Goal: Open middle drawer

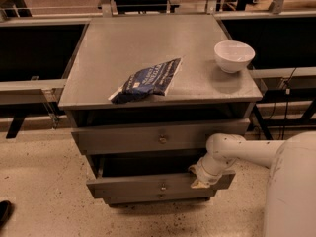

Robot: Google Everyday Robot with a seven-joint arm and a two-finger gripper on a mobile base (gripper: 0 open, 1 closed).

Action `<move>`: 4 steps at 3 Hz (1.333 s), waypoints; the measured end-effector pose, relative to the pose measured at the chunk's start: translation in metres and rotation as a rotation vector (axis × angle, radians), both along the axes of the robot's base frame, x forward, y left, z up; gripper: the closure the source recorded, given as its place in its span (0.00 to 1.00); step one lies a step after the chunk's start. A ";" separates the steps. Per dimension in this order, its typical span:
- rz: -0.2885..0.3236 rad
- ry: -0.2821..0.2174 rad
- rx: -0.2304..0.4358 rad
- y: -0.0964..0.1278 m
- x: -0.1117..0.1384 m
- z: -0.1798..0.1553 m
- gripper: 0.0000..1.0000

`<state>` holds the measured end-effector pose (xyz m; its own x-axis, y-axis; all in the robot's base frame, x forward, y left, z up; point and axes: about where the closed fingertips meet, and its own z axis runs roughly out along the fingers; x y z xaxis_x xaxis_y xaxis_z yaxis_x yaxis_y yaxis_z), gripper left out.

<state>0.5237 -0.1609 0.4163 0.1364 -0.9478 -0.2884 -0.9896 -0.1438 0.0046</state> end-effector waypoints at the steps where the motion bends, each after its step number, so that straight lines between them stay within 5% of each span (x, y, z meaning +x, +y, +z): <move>1: 0.000 0.000 0.000 0.000 0.000 0.000 0.53; 3: 0.000 0.000 0.000 0.000 0.000 0.000 0.07; 4: 0.034 -0.005 -0.005 0.013 -0.005 0.002 0.00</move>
Offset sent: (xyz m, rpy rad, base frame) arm 0.0001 0.0000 0.0000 0.0000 0.0000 0.0000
